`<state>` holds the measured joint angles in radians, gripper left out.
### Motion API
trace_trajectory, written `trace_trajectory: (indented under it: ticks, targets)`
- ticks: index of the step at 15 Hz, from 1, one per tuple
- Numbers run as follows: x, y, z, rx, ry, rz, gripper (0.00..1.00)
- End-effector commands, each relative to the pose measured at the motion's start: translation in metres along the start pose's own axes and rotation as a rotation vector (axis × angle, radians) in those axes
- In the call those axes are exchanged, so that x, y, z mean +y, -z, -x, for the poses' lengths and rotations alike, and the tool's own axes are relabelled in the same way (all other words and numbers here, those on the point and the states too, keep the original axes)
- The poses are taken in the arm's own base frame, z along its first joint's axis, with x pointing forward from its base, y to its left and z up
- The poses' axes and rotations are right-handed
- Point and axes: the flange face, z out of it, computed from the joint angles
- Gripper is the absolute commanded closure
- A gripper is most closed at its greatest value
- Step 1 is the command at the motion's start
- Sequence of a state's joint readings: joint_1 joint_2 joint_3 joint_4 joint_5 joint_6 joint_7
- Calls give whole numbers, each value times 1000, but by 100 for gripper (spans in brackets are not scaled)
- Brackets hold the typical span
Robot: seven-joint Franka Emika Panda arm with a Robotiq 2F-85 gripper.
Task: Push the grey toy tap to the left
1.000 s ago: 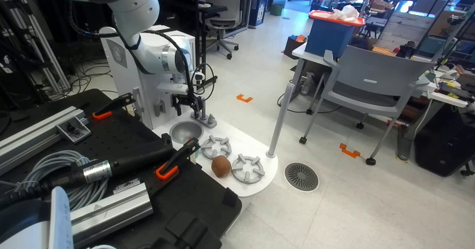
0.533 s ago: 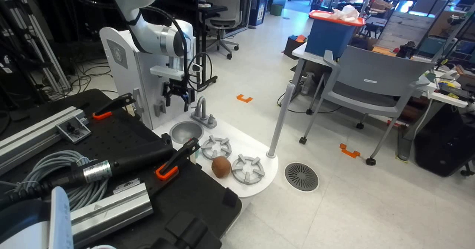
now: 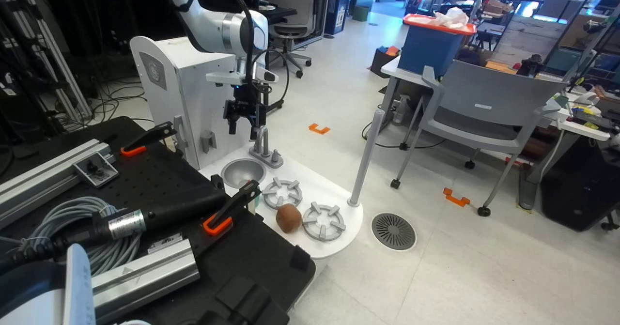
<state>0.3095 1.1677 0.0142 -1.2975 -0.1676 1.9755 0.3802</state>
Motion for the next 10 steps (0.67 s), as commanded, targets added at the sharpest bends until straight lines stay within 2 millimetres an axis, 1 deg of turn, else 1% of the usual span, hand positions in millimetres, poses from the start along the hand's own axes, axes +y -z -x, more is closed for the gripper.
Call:
trace_trajectory:
  ticks: [1,2,3,4,10]
  targets:
    - [18,-1,-4,-20,-46,22,0]
    - [36,-2,-6,-31,-80,35,0]
    - [47,-3,-8,-36,-98,37,0]
    - [52,-4,-9,-38,-107,36,0]
    - [44,-4,-6,-38,-114,42,0]
